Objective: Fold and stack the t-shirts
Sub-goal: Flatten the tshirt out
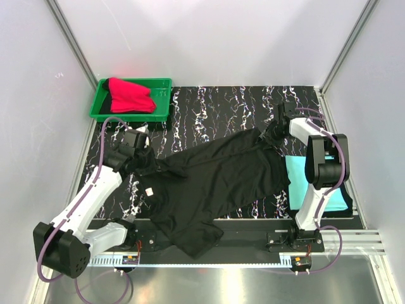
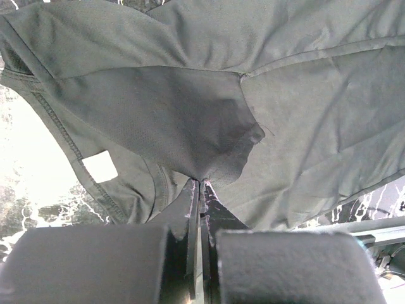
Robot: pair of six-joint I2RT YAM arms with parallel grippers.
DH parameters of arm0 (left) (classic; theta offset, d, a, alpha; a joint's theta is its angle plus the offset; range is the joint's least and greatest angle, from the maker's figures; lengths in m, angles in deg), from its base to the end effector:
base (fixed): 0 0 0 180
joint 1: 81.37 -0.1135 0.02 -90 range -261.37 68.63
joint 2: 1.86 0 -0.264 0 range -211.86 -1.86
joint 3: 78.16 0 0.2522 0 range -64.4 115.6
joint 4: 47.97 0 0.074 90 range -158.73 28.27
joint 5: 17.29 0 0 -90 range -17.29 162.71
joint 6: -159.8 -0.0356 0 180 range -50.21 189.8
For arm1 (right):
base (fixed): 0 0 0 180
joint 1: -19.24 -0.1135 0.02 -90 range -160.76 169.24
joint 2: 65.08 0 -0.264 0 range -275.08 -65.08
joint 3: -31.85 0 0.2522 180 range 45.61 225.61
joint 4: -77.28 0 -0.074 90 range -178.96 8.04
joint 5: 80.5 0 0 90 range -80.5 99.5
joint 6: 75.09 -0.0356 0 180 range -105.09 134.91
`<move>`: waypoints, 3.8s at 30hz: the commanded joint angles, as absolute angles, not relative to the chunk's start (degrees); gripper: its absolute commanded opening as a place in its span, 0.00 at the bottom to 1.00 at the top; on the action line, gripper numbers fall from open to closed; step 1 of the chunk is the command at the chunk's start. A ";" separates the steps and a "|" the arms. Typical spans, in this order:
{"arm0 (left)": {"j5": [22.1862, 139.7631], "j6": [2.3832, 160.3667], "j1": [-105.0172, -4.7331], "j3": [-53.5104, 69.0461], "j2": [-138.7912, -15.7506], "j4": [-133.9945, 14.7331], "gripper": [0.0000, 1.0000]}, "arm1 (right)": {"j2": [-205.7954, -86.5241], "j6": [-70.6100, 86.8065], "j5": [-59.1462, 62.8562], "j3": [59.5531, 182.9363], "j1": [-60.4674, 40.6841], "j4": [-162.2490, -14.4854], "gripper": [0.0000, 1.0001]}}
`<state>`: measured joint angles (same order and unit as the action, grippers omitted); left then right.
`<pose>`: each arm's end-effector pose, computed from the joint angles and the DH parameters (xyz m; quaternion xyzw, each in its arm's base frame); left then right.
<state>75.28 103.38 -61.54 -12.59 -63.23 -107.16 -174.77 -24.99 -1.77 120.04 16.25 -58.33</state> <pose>0.1950 -0.0720 0.2740 -0.1074 0.9474 -0.1542 0.2590 0.3872 0.0272 0.1702 0.2886 0.9297 0.1654 0.1583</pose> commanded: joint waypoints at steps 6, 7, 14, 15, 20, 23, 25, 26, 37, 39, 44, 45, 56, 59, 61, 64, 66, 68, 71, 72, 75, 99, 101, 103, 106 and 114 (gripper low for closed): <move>74.91 99.94 -61.77 -7.28 -61.98 -106.29 0.00 | -177.31 -26.66 -2.72 123.39 15.98 -60.49 0.44; 74.65 99.59 -61.69 -6.66 -61.98 -106.38 0.00 | -177.75 -26.66 -2.72 123.65 15.98 -60.49 0.43; 71.15 97.66 -62.65 -3.41 -61.54 -107.70 0.00 | -178.99 -27.27 -4.21 126.29 15.98 -60.40 0.10; 70.35 97.13 -63.26 -2.54 -61.37 -107.70 0.00 | -178.29 -27.88 -4.13 126.47 15.90 -60.40 0.04; 66.57 95.72 -64.76 1.32 -61.45 -108.14 0.00 | -175.21 -28.33 -3.78 129.10 15.98 -60.31 0.00; 65.24 95.37 -66.52 4.40 -62.07 -108.14 0.00 | -173.36 -27.72 -4.30 132.52 15.98 -60.14 0.00; 65.33 95.55 -68.18 8.62 -63.38 -107.88 0.00 | -172.75 -27.19 -4.74 134.81 15.90 -60.13 0.00; 65.59 95.55 -68.71 10.03 -64.00 -107.35 0.00 | -172.66 -27.01 -4.66 137.26 15.98 -60.13 0.00; 64.26 88.87 -76.36 39.17 -74.62 -103.14 0.00 | -178.18 -29.29 -4.30 160.02 15.98 -63.21 0.00; 65.41 88.61 -78.20 44.64 -76.82 -102.17 0.00 | -180.64 -30.34 -5.44 169.06 15.98 -63.30 0.00; 69.46 88.87 -79.97 59.22 -80.26 -92.51 0.00 | -189.52 -34.12 -6.59 194.95 15.90 -62.69 0.00; 69.64 89.48 -79.97 61.61 -80.79 -91.97 0.00 | -190.66 -35.17 -6.07 198.59 15.98 -61.81 0.00; 73.86 90.80 -80.06 54.97 -68.32 -90.39 0.00 | -173.99 -28.68 -3.95 181.07 18.53 -60.49 0.00; 73.16 92.03 -79.97 52.40 -66.29 -90.12 0.00 | -168.36 -27.98 -3.34 175.36 21.52 -60.57 0.00; 73.33 92.82 -80.06 55.63 -67.42 -89.77 0.00 | -165.46 -26.58 -2.46 174.72 21.87 -60.66 0.00; 75.08 94.75 -79.97 59.78 -69.88 -88.02 0.00 | -162.12 -23.85 -0.88 174.29 21.87 -61.80 0.00; 75.79 95.63 -79.97 62.94 -72.87 -87.31 0.00 | -159.49 -22.53 0.70 172.53 21.87 -63.91 0.00; 76.23 95.90 -79.97 64.09 -74.54 -86.44 0.00 | -158.42 -21.22 2.28 171.30 21.87 -64.79 0.00; 76.67 96.07 -80.06 62.96 -76.66 -82.31 0.00 | -158.86 -19.20 3.43 171.73 21.96 -65.41 0.00; 76.49 96.07 -79.97 62.00 -77.53 -81.00 0.00 | -159.64 -18.93 3.78 172.08 21.96 -65.49 0.00; 76.58 95.99 -80.06 63.99 -81.04 -77.13 0.00 | -162.79 -19.28 4.40 174.80 21.96 -65.85 0.00; 86.33 111.02 -87.79 67.46 -97.85 -55.76 0.00 | -174.44 -17.87 8.97 196.46 23.19 -67.25 0.00; 87.56 110.67 -88.58 57.19 -92.32 -55.84 0.00 | -170.48 -17.87 6.79 186.19 23.19 -67.25 0.00; 88.61 110.23 -89.02 45.80 -85.67 -57.41 0.00 | -163.02 -18.57 5.11 171.31 23.19 -67.17 0.00; 88.10 108.65 -89.29 33.81 -77.65 -62.60 0.00 | -150.98 -20.77 2.12 148.12 22.93 -67.17 0.00; 75.31 103.90 -82.45 -0.83 -52.86 -87.88 0.00 | -130.04 -24.63 1.25 111.30 11.06 -55.93 0.00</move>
